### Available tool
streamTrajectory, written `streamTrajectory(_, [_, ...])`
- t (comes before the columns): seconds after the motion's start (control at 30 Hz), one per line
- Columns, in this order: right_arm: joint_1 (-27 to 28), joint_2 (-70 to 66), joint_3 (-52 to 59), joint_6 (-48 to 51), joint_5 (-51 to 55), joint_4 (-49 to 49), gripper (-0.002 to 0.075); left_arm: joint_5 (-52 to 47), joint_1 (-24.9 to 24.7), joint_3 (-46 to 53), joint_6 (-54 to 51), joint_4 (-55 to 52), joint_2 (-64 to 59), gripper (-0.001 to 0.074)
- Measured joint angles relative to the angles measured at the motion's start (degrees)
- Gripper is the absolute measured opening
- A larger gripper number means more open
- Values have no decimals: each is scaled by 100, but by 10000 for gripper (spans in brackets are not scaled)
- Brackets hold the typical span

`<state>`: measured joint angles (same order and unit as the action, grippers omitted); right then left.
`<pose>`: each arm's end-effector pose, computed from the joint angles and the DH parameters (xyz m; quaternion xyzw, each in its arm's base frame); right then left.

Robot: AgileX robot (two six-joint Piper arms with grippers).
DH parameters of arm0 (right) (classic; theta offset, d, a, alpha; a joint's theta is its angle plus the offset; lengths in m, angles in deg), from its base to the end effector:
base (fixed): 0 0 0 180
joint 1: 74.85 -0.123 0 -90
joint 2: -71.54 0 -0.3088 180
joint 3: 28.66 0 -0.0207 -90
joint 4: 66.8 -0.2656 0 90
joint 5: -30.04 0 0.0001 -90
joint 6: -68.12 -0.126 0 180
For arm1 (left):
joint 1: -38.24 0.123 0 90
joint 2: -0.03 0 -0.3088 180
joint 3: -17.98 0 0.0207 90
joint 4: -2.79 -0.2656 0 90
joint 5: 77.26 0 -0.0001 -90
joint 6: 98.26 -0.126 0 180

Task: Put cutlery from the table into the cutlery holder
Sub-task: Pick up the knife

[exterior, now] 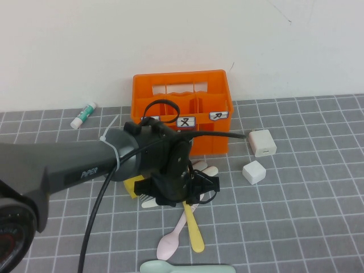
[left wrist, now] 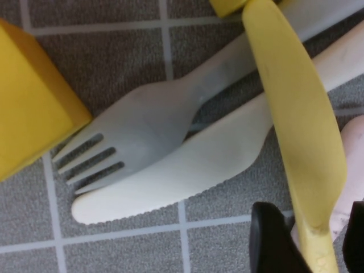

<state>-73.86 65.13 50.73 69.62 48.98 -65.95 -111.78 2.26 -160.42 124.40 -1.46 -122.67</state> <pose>0.0783 -0.0020 0.1654 -0.0076 0.7919 -0.0195 0.6103 0.3620 -0.2562 0.1329 -0.0311 0.9821 -0.0960 0.1587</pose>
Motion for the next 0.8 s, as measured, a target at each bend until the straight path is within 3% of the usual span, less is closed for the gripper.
streamTrajectory(0.63, [0, 0, 0, 0, 0, 0, -3, 2, 0, -37, -10, 253, -232, 259])
streamTrajectory(0.8, [0, 0, 0, 0, 0, 0, -3, 16, 0, -37, -26, 279, -232, 167])
